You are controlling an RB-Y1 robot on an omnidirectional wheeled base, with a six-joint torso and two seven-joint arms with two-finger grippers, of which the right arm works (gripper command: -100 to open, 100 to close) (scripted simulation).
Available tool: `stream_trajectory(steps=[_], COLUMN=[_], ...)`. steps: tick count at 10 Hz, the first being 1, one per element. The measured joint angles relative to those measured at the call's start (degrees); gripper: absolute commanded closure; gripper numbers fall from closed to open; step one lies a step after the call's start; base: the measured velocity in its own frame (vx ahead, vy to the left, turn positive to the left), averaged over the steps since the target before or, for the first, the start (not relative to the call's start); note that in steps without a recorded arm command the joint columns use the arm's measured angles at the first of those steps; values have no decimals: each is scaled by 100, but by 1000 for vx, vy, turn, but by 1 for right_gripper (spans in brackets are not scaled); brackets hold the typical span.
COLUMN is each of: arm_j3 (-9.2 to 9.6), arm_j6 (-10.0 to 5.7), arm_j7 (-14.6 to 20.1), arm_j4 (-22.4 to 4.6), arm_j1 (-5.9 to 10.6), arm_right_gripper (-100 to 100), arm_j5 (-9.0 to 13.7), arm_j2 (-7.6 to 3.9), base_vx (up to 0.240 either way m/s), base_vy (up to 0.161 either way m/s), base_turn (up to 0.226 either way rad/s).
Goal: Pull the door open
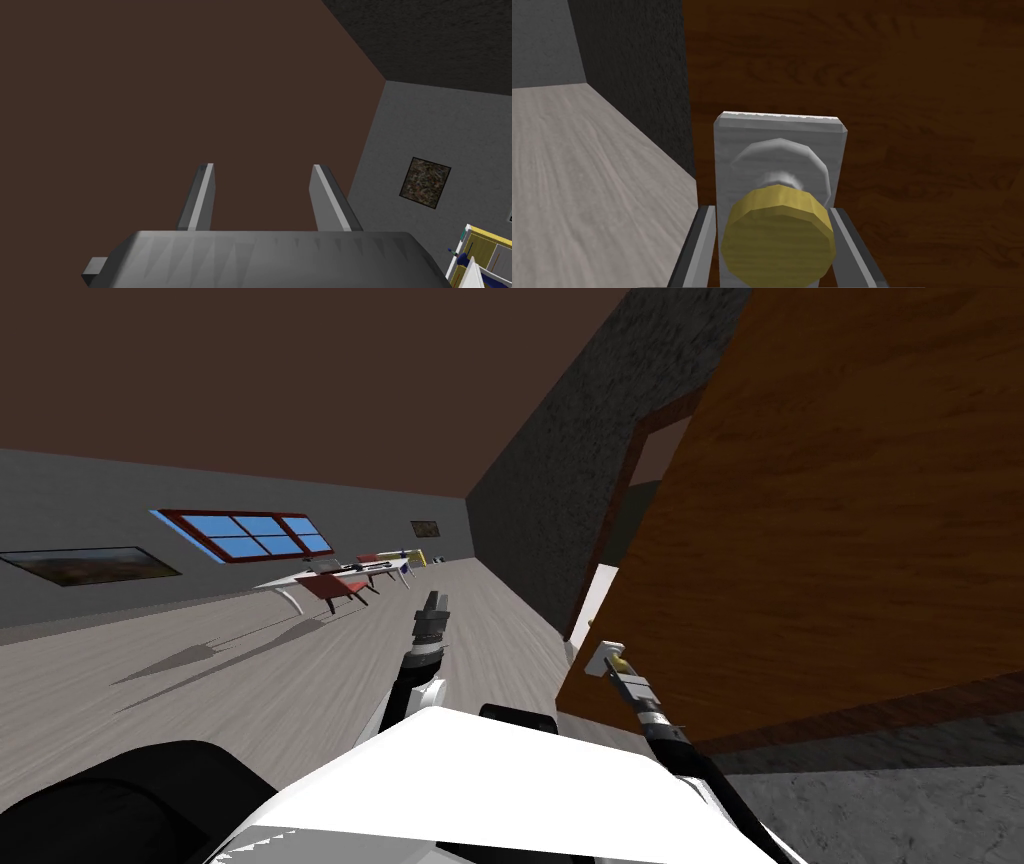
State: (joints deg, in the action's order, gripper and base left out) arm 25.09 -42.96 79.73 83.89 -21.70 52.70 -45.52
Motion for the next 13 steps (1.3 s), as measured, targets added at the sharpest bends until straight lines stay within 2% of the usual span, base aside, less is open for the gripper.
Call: stream_trajectory(steps=[2, 4, 6, 7, 8, 10, 11, 13], arm_j3=[-13, 2, -8, -23, 6, -25, -7, -10], arm_j6=[-319, -617, -784, -862, -1043, -1217, -1384, -1543], arm_j7=[10, 78, 47, 18, 54, 67, 88, 65], arm_j4=[98, 108, 209, 311, 275, 418, 411, 525], arm_j1=[-351, -613, -890, -1094, -1237, -1613, -1769, -2082], arm_right_gripper=[100, 100, 100, 100, 100, 100, 100, 100], arm_j5=[-88, -177, -223, -239, -311, -340, -399, -438], arm_j2=[-15, -34, -13, -28, -14, -70, -52, -55], base_vx=[22, 2, -13, -28, -22, -44, -45, -69], base_vy=[-39, -25, -21, -43, -32, -33, -30, -30], base_turn=[199, 80, 99, 184, 63, 138, 70, 151])
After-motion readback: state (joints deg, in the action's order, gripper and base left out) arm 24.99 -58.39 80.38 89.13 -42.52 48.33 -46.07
